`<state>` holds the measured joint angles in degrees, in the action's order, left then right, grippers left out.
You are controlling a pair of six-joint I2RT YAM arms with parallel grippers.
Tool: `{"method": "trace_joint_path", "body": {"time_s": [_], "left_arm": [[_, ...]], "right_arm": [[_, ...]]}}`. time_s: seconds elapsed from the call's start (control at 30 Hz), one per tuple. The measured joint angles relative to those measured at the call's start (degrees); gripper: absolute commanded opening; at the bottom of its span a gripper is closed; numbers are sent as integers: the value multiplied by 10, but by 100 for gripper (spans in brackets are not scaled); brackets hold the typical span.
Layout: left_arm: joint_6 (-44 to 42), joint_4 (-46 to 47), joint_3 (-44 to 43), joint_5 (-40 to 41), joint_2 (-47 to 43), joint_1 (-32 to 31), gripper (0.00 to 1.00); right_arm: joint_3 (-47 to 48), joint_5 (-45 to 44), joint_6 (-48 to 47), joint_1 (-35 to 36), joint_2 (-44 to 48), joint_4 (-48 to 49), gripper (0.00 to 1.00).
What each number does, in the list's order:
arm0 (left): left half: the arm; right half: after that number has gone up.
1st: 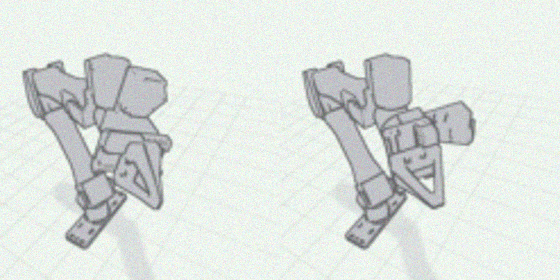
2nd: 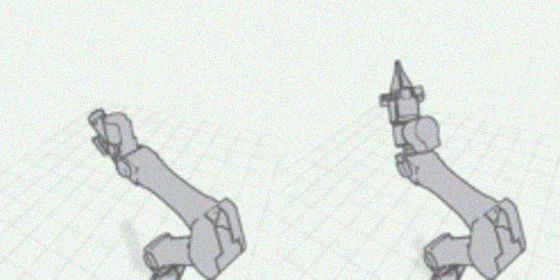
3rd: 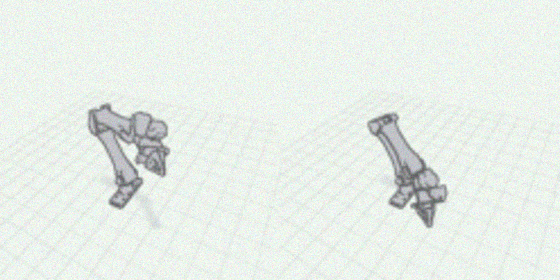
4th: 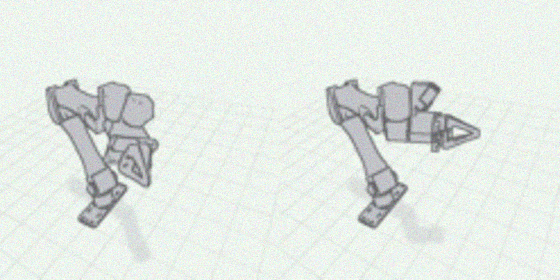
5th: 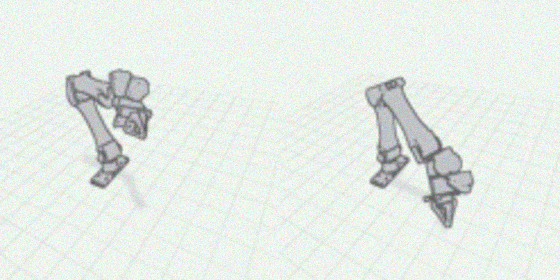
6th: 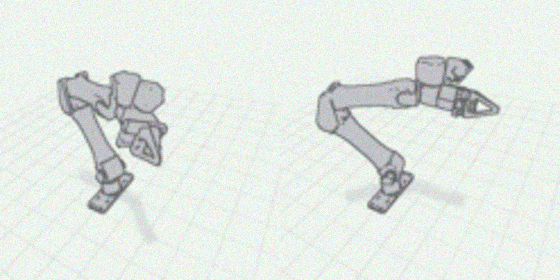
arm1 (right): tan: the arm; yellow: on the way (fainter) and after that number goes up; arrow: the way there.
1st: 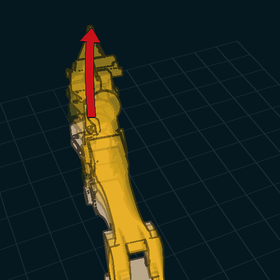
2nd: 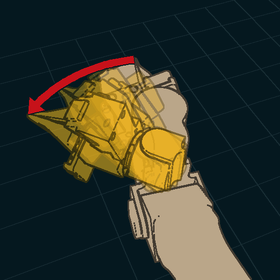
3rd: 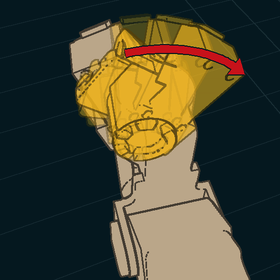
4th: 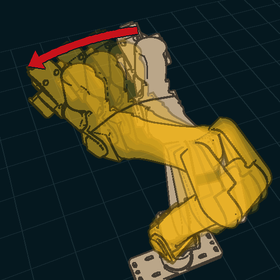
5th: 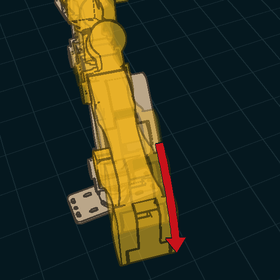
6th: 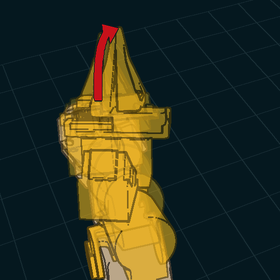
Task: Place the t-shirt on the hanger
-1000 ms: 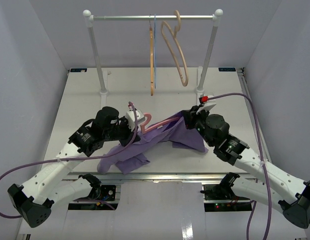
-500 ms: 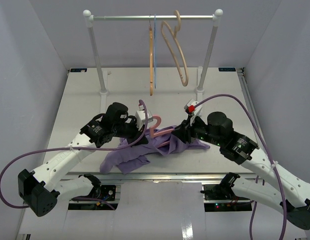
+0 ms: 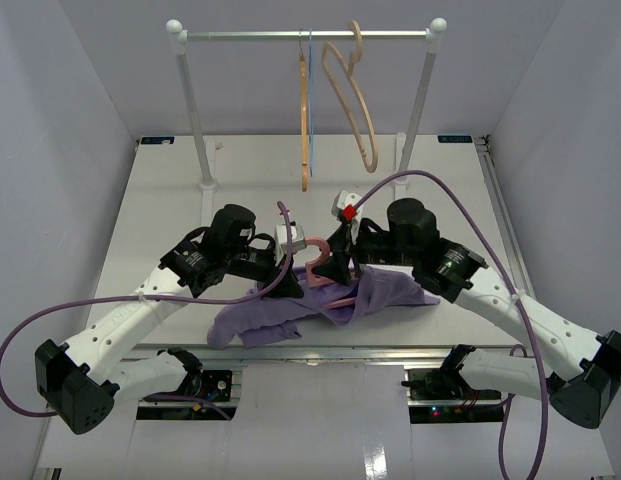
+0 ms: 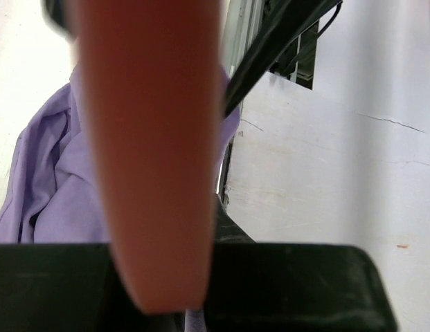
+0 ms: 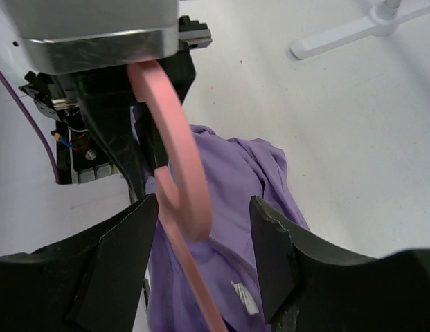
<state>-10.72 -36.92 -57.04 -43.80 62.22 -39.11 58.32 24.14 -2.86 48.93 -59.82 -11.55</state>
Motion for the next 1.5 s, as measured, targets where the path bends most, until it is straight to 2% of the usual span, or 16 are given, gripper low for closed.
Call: {"method": "trace_joint_path", "body": {"time_s": [0.1, 0.17, 0.2, 0.23, 0.27, 0.3, 0.33, 0.4, 0.5, 0.57, 0.77, 0.93, 1.3, 1.5], "left_arm": [[0, 2, 0, -11, 0, 0, 0], [1, 6, 0, -14, 0, 0, 0], [1, 9, 0, -16, 0, 0, 0], [1, 11, 0, -18, 0, 0, 0], [2, 14, 0, -19, 0, 0, 0], [3, 16, 0, -18, 0, 0, 0], [3, 19, -1, -17, 0, 1, 0], [5, 22, -1, -12, 0, 2, 1], [14, 25, -9, 5, -1, -1, 8], [21, 24, -23, 25, -4, -5, 12], [36, 17, -79, 79, -16, -15, 19], [44, -1, -109, 108, -25, -20, 21], [46, -64, -130, 183, -48, -10, 39], [39, -85, -134, 222, -68, 1, 41]], "right_arm": [[1, 23, -2, 0, -31, 17, 58], [1, 43, -1, 0, -41, 37, 50], [1, 52, -1, 0, -45, 48, 44], [1, 63, 3, 0, -46, 61, 29], [0, 73, 6, 0, -46, 72, 19], [0, 81, 11, 1, -46, 80, 12], [0, 89, 16, 1, -46, 88, 8], [-5, 95, 29, 2, -41, 103, 8], [-26, 80, 41, 0, -18, 126, 8], [-31, 67, 49, -4, -1, 132, 8], [-17, 41, 55, -20, 41, 128, 8], [8, 26, 49, -21, 52, 95, 8], [39, -27, 16, -29, 71, -7, 8], [43, -44, 8, -32, 71, -51, 8]]}}
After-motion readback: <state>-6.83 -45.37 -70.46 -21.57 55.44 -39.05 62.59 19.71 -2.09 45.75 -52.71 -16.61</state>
